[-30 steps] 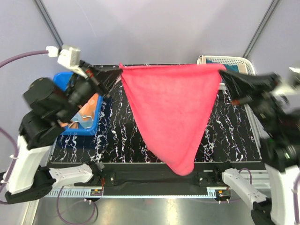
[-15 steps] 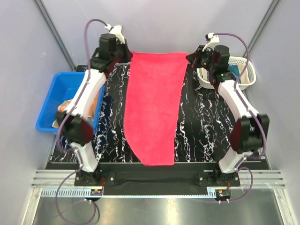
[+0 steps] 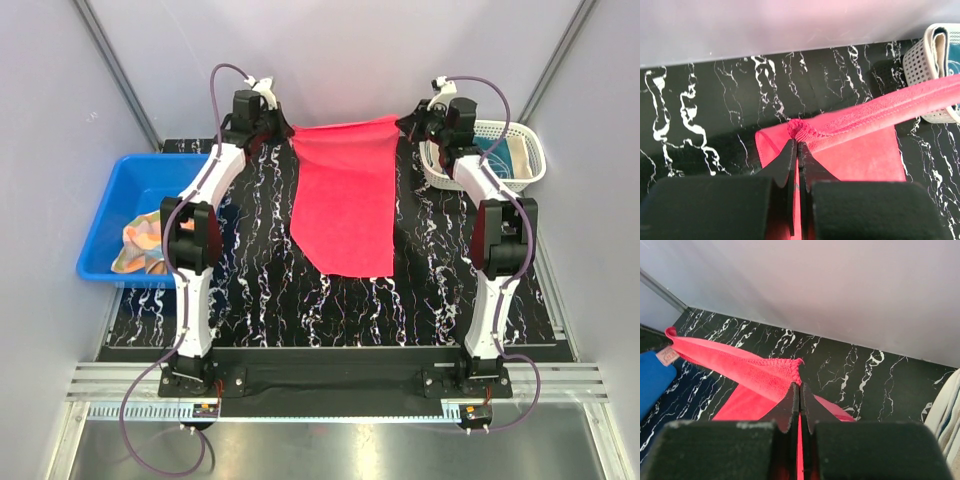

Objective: Fold and stack the towels
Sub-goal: Flatten out the crumpled towel

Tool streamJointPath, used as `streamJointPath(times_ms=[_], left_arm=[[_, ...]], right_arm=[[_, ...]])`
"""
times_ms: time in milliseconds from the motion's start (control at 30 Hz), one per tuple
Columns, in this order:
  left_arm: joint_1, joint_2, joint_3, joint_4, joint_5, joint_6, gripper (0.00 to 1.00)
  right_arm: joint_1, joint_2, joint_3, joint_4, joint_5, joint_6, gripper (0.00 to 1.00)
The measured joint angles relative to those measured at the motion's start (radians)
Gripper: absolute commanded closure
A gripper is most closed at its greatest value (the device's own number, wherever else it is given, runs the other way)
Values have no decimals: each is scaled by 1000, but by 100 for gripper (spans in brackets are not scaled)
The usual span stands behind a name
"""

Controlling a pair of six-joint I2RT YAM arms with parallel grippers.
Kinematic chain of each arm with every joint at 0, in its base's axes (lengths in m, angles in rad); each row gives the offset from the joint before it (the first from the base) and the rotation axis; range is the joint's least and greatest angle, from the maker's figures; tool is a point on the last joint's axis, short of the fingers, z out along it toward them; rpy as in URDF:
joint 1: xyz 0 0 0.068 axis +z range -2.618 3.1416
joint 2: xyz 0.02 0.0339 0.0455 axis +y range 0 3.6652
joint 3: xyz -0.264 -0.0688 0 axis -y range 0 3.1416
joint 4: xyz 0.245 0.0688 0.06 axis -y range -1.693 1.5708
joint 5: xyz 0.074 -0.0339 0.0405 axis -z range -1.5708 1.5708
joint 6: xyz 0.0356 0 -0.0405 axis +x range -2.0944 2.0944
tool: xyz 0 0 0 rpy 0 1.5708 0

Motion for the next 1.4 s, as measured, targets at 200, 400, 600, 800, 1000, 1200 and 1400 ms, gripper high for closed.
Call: streamJointPath(times_ms=[200,400,600,800,1000,1200,1400], left_arm=[[9,-35,-86,48,23,23,100],[-8,-307,-353,19,24,33,100],[-131,-888,-560,-19,-10,86,100],[-314,-1412,-644,-6,6,51,100],[-337,-1574,-684,20,90,-81,100],[-337,-1495,-683,-12,111,-126,100],[-328,-1352,-676,-49,-11,-73,100]], right_arm=[[0,-27,-78,27,-7,-7,100],[2,-262,-180,-130,-22,0,100],[1,-843,-359,-240,-89,21,100],[2,-1373,-402,-328,-177,71,100],[3,-1562,-369,-326,-267,210,100],[2,-1518,-382,-340,-244,283,100],[1,-1383,-383,-364,-105,196,100]])
